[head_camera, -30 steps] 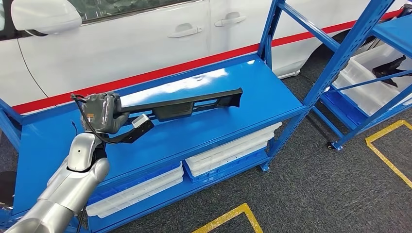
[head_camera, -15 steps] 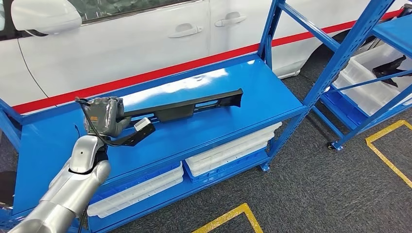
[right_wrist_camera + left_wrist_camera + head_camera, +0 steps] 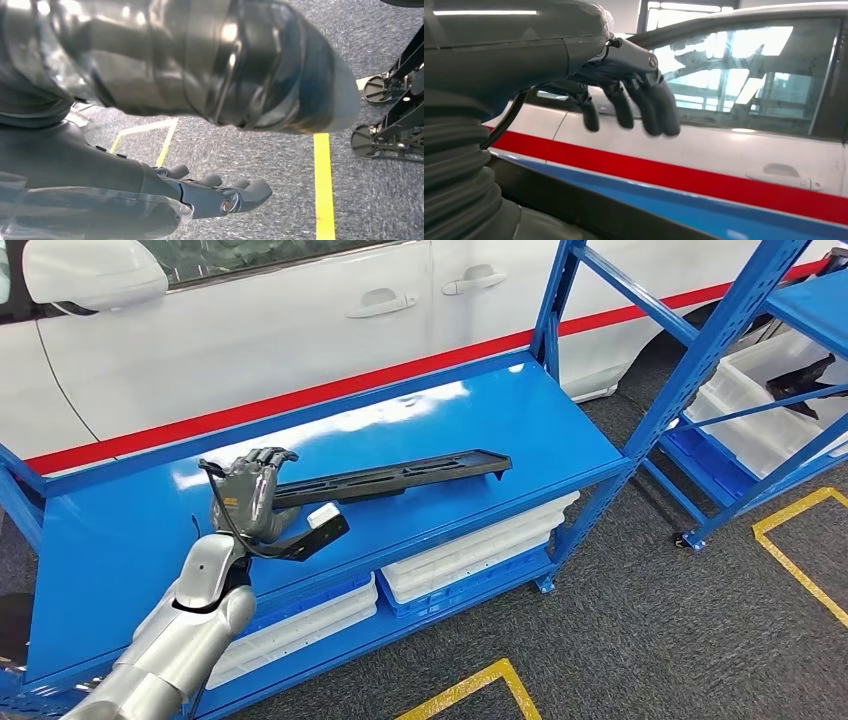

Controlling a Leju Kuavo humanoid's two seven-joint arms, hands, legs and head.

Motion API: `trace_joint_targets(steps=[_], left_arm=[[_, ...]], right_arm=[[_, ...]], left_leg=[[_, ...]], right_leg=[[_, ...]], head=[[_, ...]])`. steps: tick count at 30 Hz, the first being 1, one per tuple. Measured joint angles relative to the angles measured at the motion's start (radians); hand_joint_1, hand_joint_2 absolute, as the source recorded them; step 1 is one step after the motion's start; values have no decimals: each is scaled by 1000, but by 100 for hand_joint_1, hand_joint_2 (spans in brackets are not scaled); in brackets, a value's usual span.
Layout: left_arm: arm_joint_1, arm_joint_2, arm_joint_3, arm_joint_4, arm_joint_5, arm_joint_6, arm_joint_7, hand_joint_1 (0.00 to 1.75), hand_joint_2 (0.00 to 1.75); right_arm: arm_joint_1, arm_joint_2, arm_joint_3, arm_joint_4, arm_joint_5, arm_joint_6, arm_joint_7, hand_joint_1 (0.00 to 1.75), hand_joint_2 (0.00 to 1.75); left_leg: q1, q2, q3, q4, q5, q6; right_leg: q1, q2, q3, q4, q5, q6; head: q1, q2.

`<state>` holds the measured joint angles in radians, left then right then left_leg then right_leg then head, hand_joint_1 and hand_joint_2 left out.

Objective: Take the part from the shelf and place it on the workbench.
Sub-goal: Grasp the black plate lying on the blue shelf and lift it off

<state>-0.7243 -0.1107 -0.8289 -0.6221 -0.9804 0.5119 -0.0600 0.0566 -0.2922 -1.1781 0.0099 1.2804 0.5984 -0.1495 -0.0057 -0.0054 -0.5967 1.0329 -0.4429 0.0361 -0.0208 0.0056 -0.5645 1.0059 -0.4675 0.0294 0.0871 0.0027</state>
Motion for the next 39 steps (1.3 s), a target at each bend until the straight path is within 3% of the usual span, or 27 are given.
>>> trace_joint_targets(steps=[3, 7, 32, 39], left_arm=[[2, -5, -5, 7, 0, -3, 0, 0, 175], [3, -9, -8, 14, 0, -6, 0, 0, 0], [-2, -11, -8, 89, 96, -95, -29, 0, 0], [6, -27, -9, 152, 147, -202, -113, 0, 0]], right_arm=[[-2, 0, 1, 0, 1, 1, 0, 0, 0], [-4, 0, 3, 0, 3, 1, 1, 0, 0], [-8, 0, 4, 0, 18, 10, 4, 0, 0], [-17, -1, 4, 0, 46, 26, 2, 0, 0]], left_leg=[[0, 0, 0, 0, 0, 0], [0, 0, 0, 0, 0, 0], [0, 0, 0, 0, 0, 0], [0, 0, 0, 0, 0, 0]], right_leg=[[0, 0, 0, 0, 0, 0], [0, 0, 0, 0, 0, 0], [0, 0, 0, 0, 0, 0], [0, 0, 0, 0, 0, 0]], head=[[0, 0], [0, 0], [0, 0], [0, 0]])
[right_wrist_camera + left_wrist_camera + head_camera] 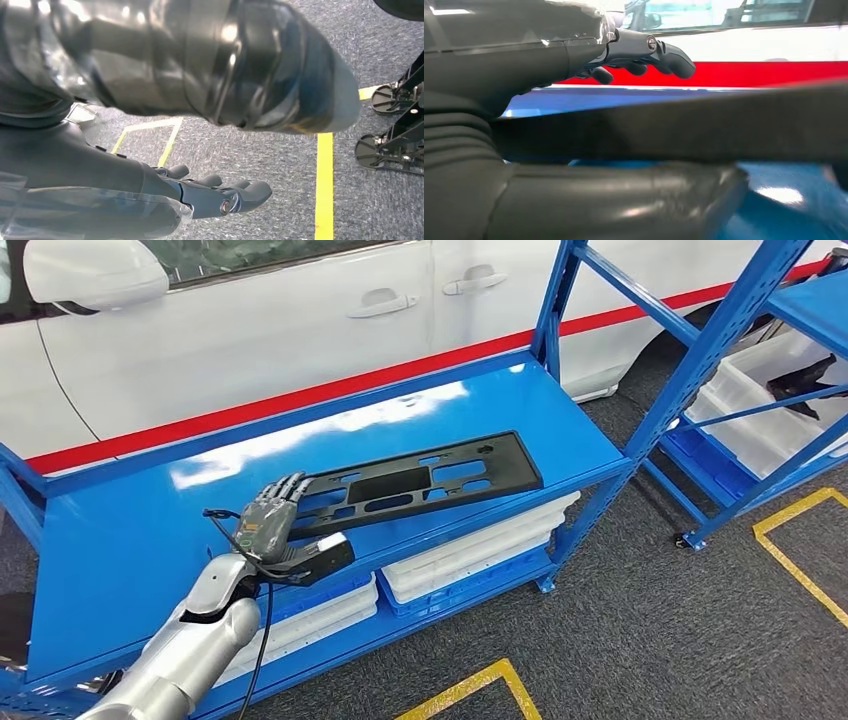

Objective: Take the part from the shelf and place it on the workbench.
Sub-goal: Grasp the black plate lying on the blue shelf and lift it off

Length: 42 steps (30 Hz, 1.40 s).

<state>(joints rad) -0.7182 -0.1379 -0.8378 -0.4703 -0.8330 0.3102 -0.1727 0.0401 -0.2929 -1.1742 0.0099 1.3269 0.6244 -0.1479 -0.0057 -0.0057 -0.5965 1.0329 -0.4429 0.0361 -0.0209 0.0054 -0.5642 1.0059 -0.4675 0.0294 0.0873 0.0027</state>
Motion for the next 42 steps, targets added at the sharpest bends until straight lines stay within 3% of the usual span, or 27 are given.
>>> trace_joint_targets(steps=[4, 8, 14, 15, 18, 19, 42], left_arm=[[1, -1, -5, 5, 11, -4, -46, 0, 0], [2, -1, -28, 5, -10, 9, -57, 0, 175], [5, -2, -67, 5, -37, 31, -41, 0, 175], [6, -2, -71, 5, -37, 33, -40, 17, 175], [7, -4, -74, 5, -36, 36, -39, 145, 175], [8, -4, -74, 5, -35, 36, -39, 172, 175], [-10, -5, -92, 5, -38, 5, -37, 175, 175]], right_arm=[[-2, -2, 0, 0, 8, 7, -3, 0, 0], [-2, -7, 0, 0, 16, 13, -5, 0, 0], [-2, -10, 0, 0, 22, 16, -5, 0, 0], [-2, -11, 0, 0, 22, 16, -5, 0, 0], [-2, -12, 0, 0, 22, 17, -5, 0, 0], [-2, -12, 0, 0, 22, 18, -5, 0, 0], [-2, -27, 0, 0, 24, 38, -5, 0, 0]], left_leg=[[0, 0, 0, 0, 0, 0], [0, 0, 0, 0, 0, 0], [0, 0, 0, 0, 0, 0], [0, 0, 0, 0, 0, 0], [0, 0, 0, 0, 0, 0], [0, 0, 0, 0, 0, 0], [0, 0, 2, 0, 0, 0]], right_leg=[[0, 0, 0, 0, 0, 0], [0, 0, 0, 0, 0, 0], [0, 0, 0, 0, 0, 0], [0, 0, 0, 0, 0, 0], [0, 0, 0, 0, 0, 0], [0, 0, 0, 0, 0, 0], [0, 0, 1, 0, 0, 0]], head=[[0, 0], [0, 0], [0, 0], [0, 0], [0, 0], [0, 0], [0, 0]])
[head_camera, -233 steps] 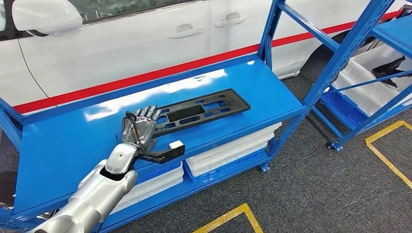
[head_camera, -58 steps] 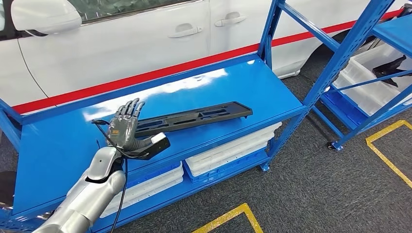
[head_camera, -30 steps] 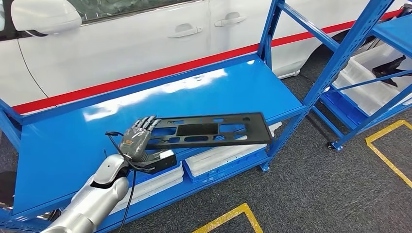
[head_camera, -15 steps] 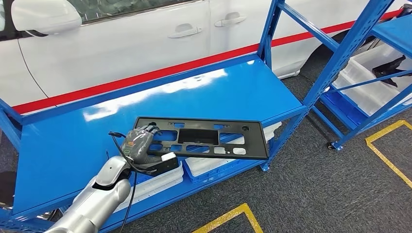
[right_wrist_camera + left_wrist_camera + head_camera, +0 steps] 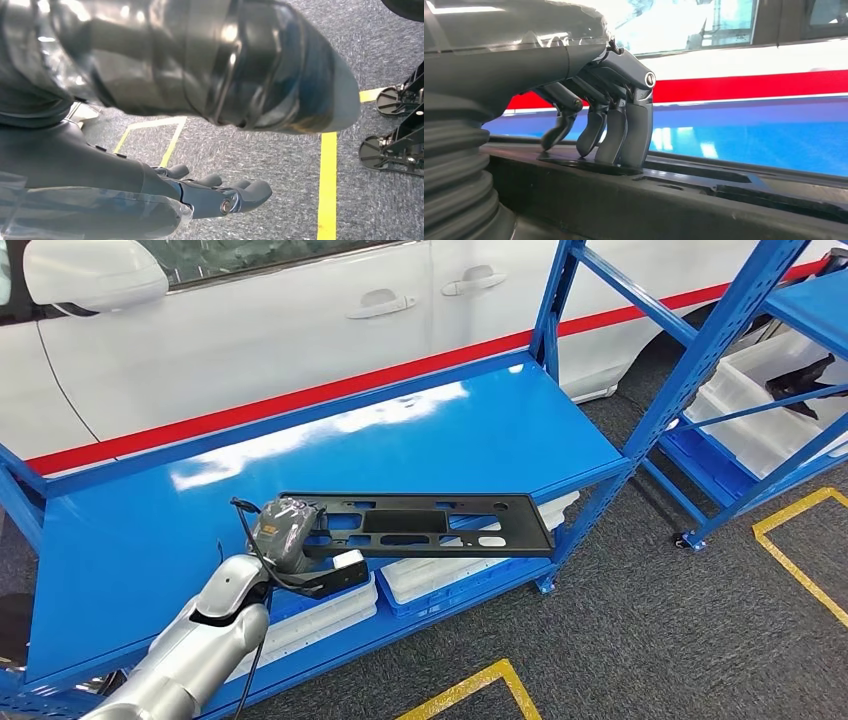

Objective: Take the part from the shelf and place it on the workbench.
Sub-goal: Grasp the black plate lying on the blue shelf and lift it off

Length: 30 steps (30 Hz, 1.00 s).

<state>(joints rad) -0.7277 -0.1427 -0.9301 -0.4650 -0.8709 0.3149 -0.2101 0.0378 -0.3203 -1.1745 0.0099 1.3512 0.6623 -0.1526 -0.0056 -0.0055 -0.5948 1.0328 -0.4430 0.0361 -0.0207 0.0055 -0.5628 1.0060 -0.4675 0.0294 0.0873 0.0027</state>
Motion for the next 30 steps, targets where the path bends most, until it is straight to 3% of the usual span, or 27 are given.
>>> trace_joint_targets(steps=[17, 23, 27, 30], left_arm=[[-8, 1, -8, 0, 20, -6, 17, 175, 175], [-6, 1, -9, -1, 36, 80, 51, 175, 175], [0, 13, -9, -22, 45, 205, 64, 175, 175], [1, 27, -7, -62, 51, 294, 75, 175, 175]], right_arm=[[0, -11, -1, 0, 1, 13, 4, 0, 0], [1, -7, -13, 0, -11, -20, 18, 0, 0], [4, 52, -43, 0, -57, -155, 38, 0, 0], [3, 92, -59, 0, -68, -180, 43, 0, 0]], left_leg=[[0, 0, 1, 0, 0, 0], [0, 0, 2, 0, 0, 0], [2, 0, 1, 0, 0, -1], [2, 0, 1, 0, 0, -1]], right_leg=[[0, 0, 1, 0, 0, 0], [0, 0, 1, 0, 0, 0], [2, 0, 1, 0, 0, 0], [2, 0, 0, 1, 0, 0]], head=[[0, 0], [0, 0], [0, 0], [0, 0]])
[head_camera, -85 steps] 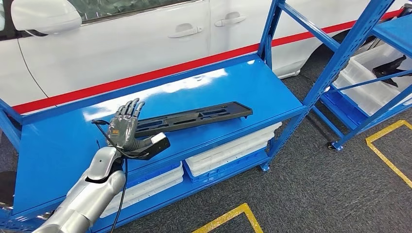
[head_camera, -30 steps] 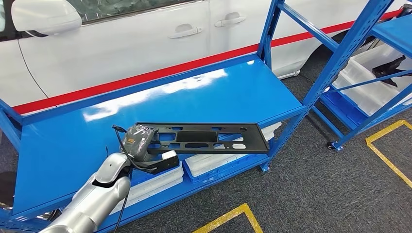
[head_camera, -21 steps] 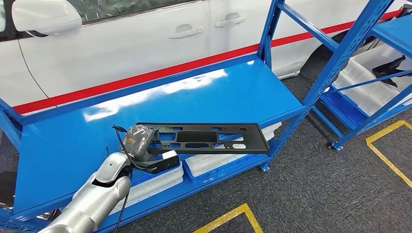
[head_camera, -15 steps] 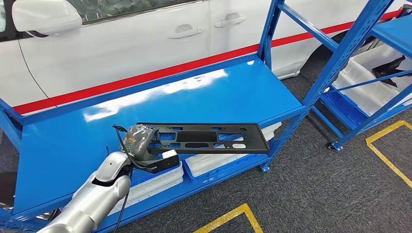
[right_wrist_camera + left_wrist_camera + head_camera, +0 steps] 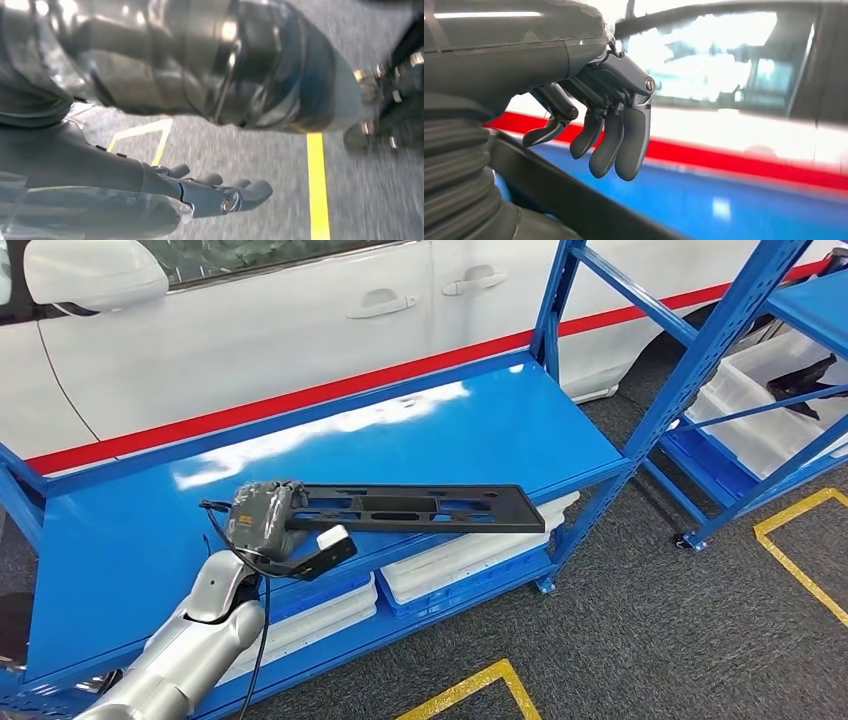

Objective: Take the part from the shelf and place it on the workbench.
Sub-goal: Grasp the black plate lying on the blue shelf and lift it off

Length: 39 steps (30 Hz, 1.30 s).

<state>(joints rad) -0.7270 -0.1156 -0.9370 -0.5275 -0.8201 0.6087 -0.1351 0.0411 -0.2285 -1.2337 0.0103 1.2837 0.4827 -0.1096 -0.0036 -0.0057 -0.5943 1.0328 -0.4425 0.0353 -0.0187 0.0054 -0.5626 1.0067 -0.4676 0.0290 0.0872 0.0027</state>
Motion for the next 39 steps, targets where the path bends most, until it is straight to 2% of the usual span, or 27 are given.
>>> trace_joint_targets(steps=[5, 10, 13, 19, 29, 39], left_arm=[[11, 34, 23, -122, -15, 80, 6, 175, 175], [56, 64, 97, -277, -72, 85, -17, 175, 175], [72, 79, 113, -338, -79, 85, -11, 175, 175], [88, 94, 124, -382, -80, 85, -3, 175, 175], [108, 102, 154, -415, -70, 85, -37, 175, 175], [180, 101, 294, -524, -73, 85, -158, 175, 175]], right_arm=[[3, 25, -16, 0, -11, -8, 2, 0, 0], [4, 40, -21, 0, -13, -17, -2, 0, 0], [5, 45, -21, 0, -12, -18, -6, 0, 0], [5, 49, -21, 0, -12, -18, -7, 0, 0], [5, 52, -21, 0, -12, -20, -10, 0, 0], [6, 55, -21, 0, -12, -28, -17, 0, 0]], left_leg=[[0, 0, -1, 0, -1, -1], [-1, 1, -1, 0, -1, -1], [-1, 0, -2, 0, -1, -1], [-1, 0, -2, 0, -1, -1], [-1, 0, -2, 0, -1, -1], [-4, 1, -2, 2, -2, 0]], right_leg=[[0, 1, -1, 0, -1, -1], [-1, 1, -2, 0, -1, -1], [-1, 0, -2, 0, -1, -1], [-1, 0, -2, 0, -1, -1], [-1, 0, -2, 0, -1, -1], [-3, 0, -3, -1, 0, 0]], head=[[0, 0], [0, 0], [0, 0], [0, 0], [0, 0], [0, 0]])
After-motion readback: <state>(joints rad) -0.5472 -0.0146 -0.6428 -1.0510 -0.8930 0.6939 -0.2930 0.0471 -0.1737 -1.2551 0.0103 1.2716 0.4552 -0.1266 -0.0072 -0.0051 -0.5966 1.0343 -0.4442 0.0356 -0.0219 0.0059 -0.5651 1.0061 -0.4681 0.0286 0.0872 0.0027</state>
